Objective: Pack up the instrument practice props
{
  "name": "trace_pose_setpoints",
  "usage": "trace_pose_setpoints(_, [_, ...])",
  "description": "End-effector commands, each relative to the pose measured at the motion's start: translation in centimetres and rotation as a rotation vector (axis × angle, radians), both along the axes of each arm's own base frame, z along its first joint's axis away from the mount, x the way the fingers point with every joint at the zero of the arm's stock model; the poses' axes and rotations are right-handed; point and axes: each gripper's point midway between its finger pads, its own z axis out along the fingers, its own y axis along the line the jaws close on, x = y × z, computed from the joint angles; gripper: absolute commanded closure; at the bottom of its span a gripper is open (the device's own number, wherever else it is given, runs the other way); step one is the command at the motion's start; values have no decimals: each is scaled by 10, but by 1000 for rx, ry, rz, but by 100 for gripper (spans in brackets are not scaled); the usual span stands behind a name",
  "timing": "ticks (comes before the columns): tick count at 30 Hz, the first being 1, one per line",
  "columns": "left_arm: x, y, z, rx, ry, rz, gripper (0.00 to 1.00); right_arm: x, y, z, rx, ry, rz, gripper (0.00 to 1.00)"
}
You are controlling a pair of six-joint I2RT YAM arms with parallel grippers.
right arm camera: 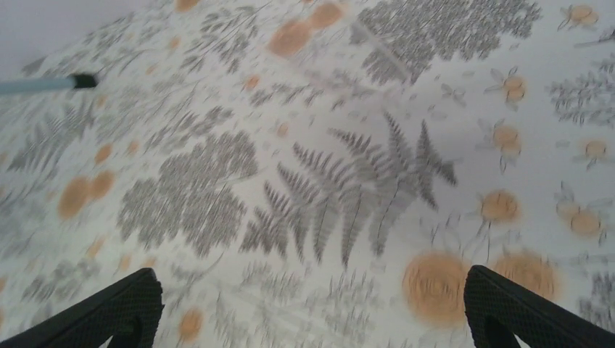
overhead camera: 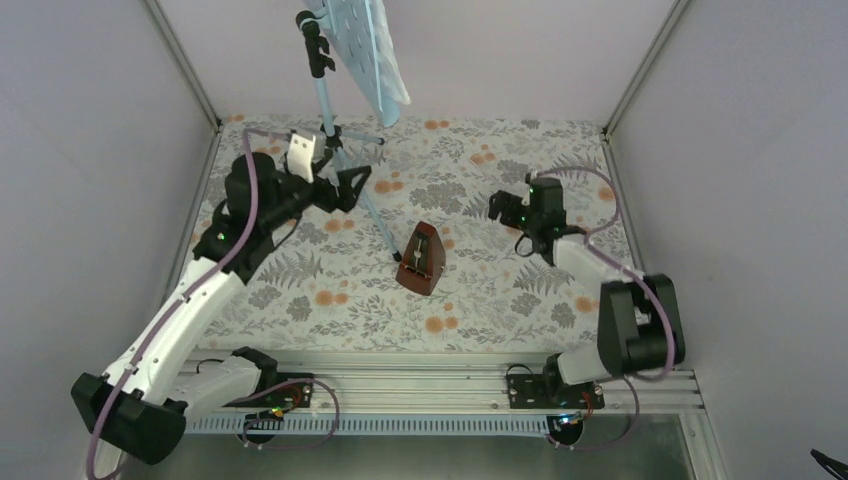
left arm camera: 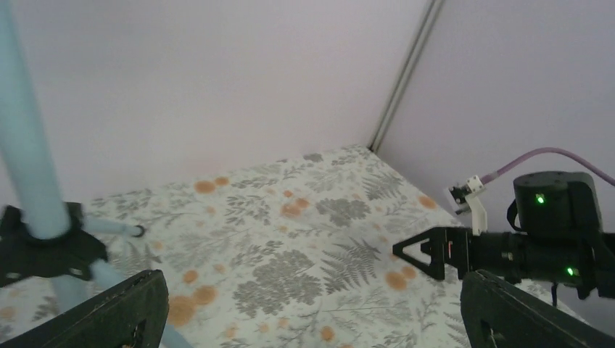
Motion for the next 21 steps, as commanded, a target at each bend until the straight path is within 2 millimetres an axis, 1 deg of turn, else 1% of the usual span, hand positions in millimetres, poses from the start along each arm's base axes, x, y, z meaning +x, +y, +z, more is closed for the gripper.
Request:
trace_pose_setpoints(1, [1,9,-26,114,130,-91,0,44,-13,-8,-34,57,-59,3])
trace_pose_setpoints(3, [9,21,-22,151,91,-17,0,63,-21,-22,-101,106,-90,5])
trace_pose_setpoints(4, [10,24,-22,158,79,6,0,69,-25,-32,-128,135,-102,5])
trace_pose_setpoints(6, [9,30,-25,165,50,34,0,82,-29,-43,-162,175,-113,8])
trace_pose_setpoints(8, [8,36,-31,178,23,67,0,92,-33,-54,-189,213,-126,9])
trace_pose_setpoints(11, [13,50,-47,236,26,138,0,102,-40,-71,-218,263,-157,13])
trace_pose_setpoints(13, [13,52,-54,251,38,148,0,109,-44,-74,-232,273,-178,15])
trace_pose_setpoints(16, [8,47,-59,238,29,114,0,119,-46,-75,-227,270,-183,16])
trace_pose_setpoints(21, [8,47,-66,250,47,111,0,128,-48,-84,-198,284,-200,19])
